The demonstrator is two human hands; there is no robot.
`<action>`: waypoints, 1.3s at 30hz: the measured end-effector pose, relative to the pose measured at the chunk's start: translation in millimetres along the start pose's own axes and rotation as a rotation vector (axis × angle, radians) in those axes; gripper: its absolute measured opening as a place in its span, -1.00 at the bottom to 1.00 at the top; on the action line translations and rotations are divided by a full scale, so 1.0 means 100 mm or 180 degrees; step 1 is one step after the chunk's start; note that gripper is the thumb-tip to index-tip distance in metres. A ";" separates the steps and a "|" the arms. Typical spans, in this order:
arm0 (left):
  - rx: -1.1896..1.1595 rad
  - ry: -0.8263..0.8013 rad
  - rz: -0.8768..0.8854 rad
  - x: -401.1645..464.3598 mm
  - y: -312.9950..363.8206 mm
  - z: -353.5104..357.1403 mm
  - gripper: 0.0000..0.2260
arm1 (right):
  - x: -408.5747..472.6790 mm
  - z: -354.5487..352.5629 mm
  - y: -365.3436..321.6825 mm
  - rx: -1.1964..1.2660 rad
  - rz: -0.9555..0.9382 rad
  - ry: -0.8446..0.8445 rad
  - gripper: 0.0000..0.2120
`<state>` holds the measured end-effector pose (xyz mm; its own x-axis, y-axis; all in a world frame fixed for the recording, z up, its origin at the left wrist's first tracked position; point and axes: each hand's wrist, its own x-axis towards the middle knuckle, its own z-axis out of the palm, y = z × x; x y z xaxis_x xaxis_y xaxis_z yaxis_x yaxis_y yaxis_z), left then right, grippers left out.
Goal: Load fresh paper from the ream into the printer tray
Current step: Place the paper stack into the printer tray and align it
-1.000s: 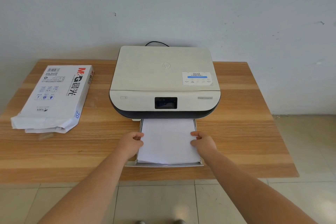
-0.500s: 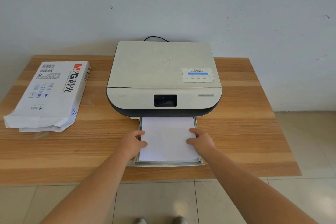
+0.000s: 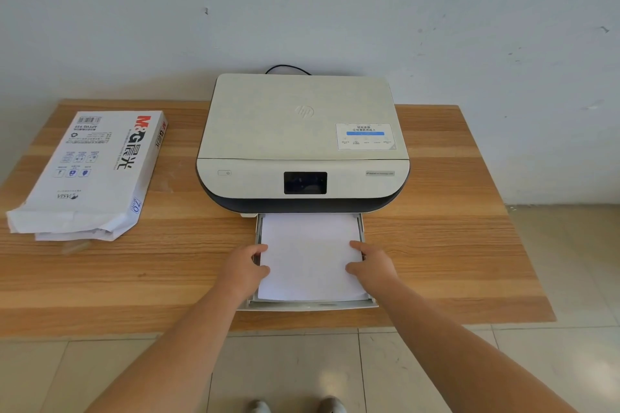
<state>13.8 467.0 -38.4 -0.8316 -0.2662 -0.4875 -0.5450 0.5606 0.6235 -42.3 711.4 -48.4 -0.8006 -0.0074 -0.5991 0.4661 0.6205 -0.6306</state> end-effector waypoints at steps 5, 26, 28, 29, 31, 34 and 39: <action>0.0073 -0.0030 0.0023 -0.06 -0.05 0.01 -0.55 | -0.07 0.01 0.07 -0.0025 0.0008 -0.0013 -0.47; -0.0086 0.0000 0.0041 -0.08 -0.07 -0.03 -0.61 | -0.11 0.02 0.08 0.0066 0.0072 0.0097 -0.50; -0.0106 0.0030 0.0047 -0.06 -0.05 -0.03 -0.61 | -0.10 0.02 0.08 0.0053 0.0041 0.0123 -0.50; -0.0123 0.0049 0.0056 -0.05 -0.05 -0.03 -0.62 | -0.09 0.01 0.08 0.0047 0.0021 0.0125 -0.50; -0.0172 0.0096 0.0069 -0.04 -0.04 -0.03 -0.63 | -0.08 0.01 0.08 0.0054 -0.0002 0.0132 -0.52; -0.0261 0.0165 0.0056 -0.02 -0.05 -0.02 -0.65 | -0.07 0.00 0.10 0.0073 -0.0011 0.0168 -0.58; -0.0222 0.0161 0.0071 -0.02 -0.07 0.00 -0.68 | -0.06 0.03 0.15 0.0005 -0.0118 0.0223 -0.69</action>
<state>20.0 463.7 -42.0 -0.8470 -0.2944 -0.4426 -0.5308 0.5113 0.6759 -29.4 718.9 -55.6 -0.8417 0.0244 -0.5393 0.4361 0.6197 -0.6525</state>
